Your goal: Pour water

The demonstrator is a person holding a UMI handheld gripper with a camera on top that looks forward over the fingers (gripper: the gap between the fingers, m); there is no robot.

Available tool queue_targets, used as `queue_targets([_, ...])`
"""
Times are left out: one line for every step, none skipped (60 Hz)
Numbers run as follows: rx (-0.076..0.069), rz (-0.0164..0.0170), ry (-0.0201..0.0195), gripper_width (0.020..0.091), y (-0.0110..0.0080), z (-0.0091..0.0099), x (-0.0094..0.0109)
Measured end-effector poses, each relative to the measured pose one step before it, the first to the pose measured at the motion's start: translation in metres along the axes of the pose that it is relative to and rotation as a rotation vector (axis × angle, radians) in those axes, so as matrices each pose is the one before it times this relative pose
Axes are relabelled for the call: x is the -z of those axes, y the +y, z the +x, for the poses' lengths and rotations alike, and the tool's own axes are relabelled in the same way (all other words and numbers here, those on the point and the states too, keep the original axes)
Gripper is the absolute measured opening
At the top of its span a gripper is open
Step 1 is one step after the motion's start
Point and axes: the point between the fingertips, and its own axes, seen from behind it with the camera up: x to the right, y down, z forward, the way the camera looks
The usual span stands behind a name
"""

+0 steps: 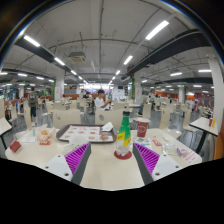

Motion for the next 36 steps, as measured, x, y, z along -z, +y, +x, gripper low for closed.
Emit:
queue_targets([0.0060,-0.00137,-0.00475,0.0852,0.00005,-0.00611,0.00996])
queue_targets([0.0057,0.00088,-0.00477,0.0851,-0.00047,-0.00641,0.00938])
queue_targets([0.0060,0.00157,-0.00492,0.0850,-0.00007,-0.00687,0.00874])
queue_targets([0.0067,-0.00092,-0.00412,0.0851,0.00050,-0.00695,0.00822])
queue_targets([0.0061,-0.00157,-0.00147,0.0853,0.00311,-0.00712,0.00661])
queue_targets([0.0062,0.00013,-0.00079,0.0854,-0.00017,-0.00647,0.01135])
queue_targets([0.0058,0.00243,-0.00178,0.0855,-0.00010,-0.00674,0.00810])
queue_targets([0.0074,0.00149,-0.00277,0.0855,0.00023,-0.00711,0.00751])
queue_targets([0.0102,-0.00101,-0.00311,0.0857,0.00064,-0.00726,0.00740])
queue_targets([0.0105,-0.00080,-0.00191,0.0857,0.00059,-0.00683,0.00504])
queue_targets([0.0099,0.00202,-0.00099,0.0858,-0.00018,-0.00671,0.00714])
queue_targets([0.0092,0.00424,-0.00116,0.0856,-0.00073,-0.00688,0.00559])
queue_targets([0.0108,0.00431,-0.00217,0.0858,-0.00125,-0.00708,0.00535])
queue_targets([0.0117,0.00445,-0.00276,0.0854,-0.00099,-0.00709,0.00470])
queue_targets([0.0104,0.00539,-0.00238,0.0855,-0.00042,-0.00762,0.00298])
queue_targets([0.0097,0.00528,-0.00294,0.0853,-0.00130,-0.00720,0.00361])
queue_targets([0.0092,0.00357,-0.00487,0.0851,-0.00060,-0.00782,0.00391])
queue_targets([0.0092,0.00121,-0.00527,0.0852,-0.00040,-0.00734,0.00275])
queue_targets([0.0060,0.00070,-0.00630,0.0853,-0.00039,-0.00719,0.00288])
queue_targets([0.0023,0.00109,-0.00760,0.0850,-0.00055,-0.00743,0.00253])
queue_targets([-0.0004,0.00173,-0.00947,0.0851,0.00042,-0.00793,0.00188])
queue_targets([-0.0010,0.00036,-0.01137,0.0850,-0.00026,-0.00782,0.00182])
queue_targets([-0.0009,0.00014,-0.01132,0.0848,-0.00031,-0.00739,0.00161])
queue_targets([-0.0017,0.00078,-0.01067,0.0847,-0.00049,-0.00714,0.00164])
queue_targets([-0.0022,0.00300,-0.00943,0.0850,-0.00076,-0.00680,0.00158])
queue_targets([-0.0012,0.00352,-0.01013,0.0848,-0.00069,-0.00654,0.00109])
queue_targets([0.0012,0.00185,-0.01054,0.0849,-0.00020,-0.00640,0.00155])
queue_targets([0.0030,0.00136,-0.00980,0.0846,0.00163,-0.00664,-0.00169])
queue_targets([0.0026,-0.00055,-0.00714,0.0846,0.00076,-0.00677,0.00234])
queue_targets([0.0022,-0.00236,-0.00664,0.0847,0.00111,-0.00467,0.00051])
queue_targets([0.0001,-0.00480,-0.00783,0.0849,0.00159,-0.00425,0.00046])
queue_targets([-0.0014,-0.00662,-0.00818,0.0845,0.00195,-0.00415,0.00001])
queue_targets([-0.0023,-0.00549,-0.00721,0.0846,0.00158,-0.00363,0.00033])
queue_targets([-0.0032,-0.00426,-0.00601,0.0846,0.00160,-0.00350,0.00030])
queue_targets([-0.0037,-0.00268,-0.00401,0.0845,0.00118,-0.00293,-0.00016])
queue_targets([-0.0049,0.00122,-0.00273,0.0844,0.00146,-0.00268,-0.00330])
